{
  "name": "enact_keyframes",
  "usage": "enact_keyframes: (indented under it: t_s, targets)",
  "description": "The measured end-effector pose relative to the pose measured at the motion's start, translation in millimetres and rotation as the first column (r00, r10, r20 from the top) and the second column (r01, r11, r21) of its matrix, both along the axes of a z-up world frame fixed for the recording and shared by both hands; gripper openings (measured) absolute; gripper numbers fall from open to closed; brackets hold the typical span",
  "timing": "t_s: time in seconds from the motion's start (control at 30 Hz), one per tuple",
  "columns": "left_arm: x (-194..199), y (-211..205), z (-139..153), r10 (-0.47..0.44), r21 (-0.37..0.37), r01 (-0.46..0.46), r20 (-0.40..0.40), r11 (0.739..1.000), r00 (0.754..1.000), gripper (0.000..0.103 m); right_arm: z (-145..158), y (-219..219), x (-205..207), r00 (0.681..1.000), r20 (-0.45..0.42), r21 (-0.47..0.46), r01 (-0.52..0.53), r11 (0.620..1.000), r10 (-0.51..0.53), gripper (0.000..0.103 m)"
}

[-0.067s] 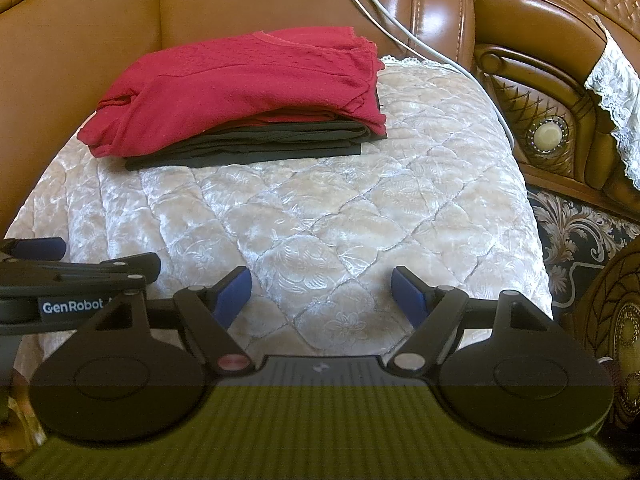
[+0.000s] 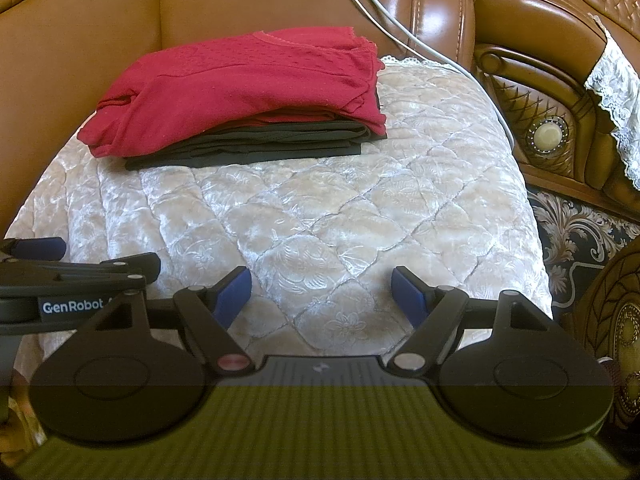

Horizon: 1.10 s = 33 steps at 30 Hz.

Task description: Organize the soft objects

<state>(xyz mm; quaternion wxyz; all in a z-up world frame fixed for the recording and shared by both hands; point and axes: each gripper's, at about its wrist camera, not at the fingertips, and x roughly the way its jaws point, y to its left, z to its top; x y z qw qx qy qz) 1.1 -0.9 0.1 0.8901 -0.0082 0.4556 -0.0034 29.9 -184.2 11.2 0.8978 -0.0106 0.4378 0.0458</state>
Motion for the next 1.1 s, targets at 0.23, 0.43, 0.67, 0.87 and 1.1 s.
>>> enact_keyframes:
  t_s: [0.23, 0.43, 0.67, 0.87, 1.1]
  targets:
    - [-0.4, 0.2, 1.0, 0.000, 0.000, 0.000, -0.003, 1.000, 1.000, 0.103, 0.6, -0.1, 0.0, 1.000, -0.001, 0.001, 0.000, 1.000, 0.000, 0.085]
    - [-0.2, 0.7, 1.2, 0.000, 0.000, 0.000, -0.004, 1.000, 1.000, 0.103, 0.1, -0.4, 0.3, 1.000, -0.002, 0.001, 0.000, 1.000, 0.000, 0.085]
    - [-0.7, 0.7, 1.2, -0.001, 0.000, 0.001, -0.005, 1.000, 1.000, 0.103, -1.0, -1.6, 0.1, 1.000, -0.001, 0.001, -0.001, 1.000, 0.001, 0.085]
    - [-1.0, 0.5, 1.3, -0.001, 0.000, 0.001, -0.005, 1.000, 1.000, 0.103, -0.4, -2.0, -0.6, 1.000, -0.001, 0.000, -0.001, 1.000, 0.001, 0.085]
    - [-0.6, 1.1, 1.3, -0.001, 0.000, 0.001, -0.005, 1.000, 1.000, 0.103, -0.6, -2.1, -0.8, 1.000, -0.002, -0.002, -0.002, 1.000, 0.002, 0.085]
